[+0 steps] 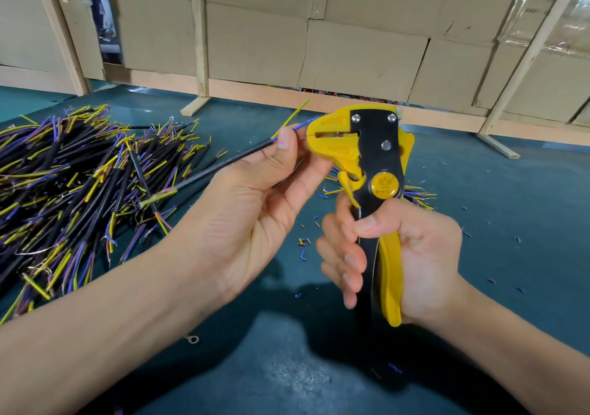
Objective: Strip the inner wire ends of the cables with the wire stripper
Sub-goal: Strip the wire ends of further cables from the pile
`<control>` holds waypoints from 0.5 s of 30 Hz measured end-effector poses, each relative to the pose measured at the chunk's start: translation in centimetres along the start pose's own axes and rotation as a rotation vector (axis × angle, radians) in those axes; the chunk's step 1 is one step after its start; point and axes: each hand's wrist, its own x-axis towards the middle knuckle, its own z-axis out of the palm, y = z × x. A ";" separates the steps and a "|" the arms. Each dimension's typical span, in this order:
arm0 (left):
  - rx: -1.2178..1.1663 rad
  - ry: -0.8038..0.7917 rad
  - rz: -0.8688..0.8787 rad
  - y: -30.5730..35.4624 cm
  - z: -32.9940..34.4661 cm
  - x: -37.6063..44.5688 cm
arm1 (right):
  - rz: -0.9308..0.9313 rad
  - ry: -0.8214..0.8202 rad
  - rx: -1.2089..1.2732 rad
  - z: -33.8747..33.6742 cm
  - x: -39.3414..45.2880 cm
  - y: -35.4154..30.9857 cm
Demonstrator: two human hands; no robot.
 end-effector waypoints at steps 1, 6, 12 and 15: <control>0.036 -0.020 0.000 0.1 0.0 0.1 | -0.001 -0.009 0.007 -0.1 0.0 0.0; -0.157 0.124 -0.054 0.0 0.5 0.3 | 0.024 0.021 0.026 -0.1 0.0 0.4; -0.222 0.182 -0.086 0.3 0.7 0.5 | 0.031 -0.052 0.101 0.0 0.0 0.4; -0.390 0.210 0.015 1.6 0.7 1.1 | 0.005 -0.080 0.193 -0.4 0.0 -0.1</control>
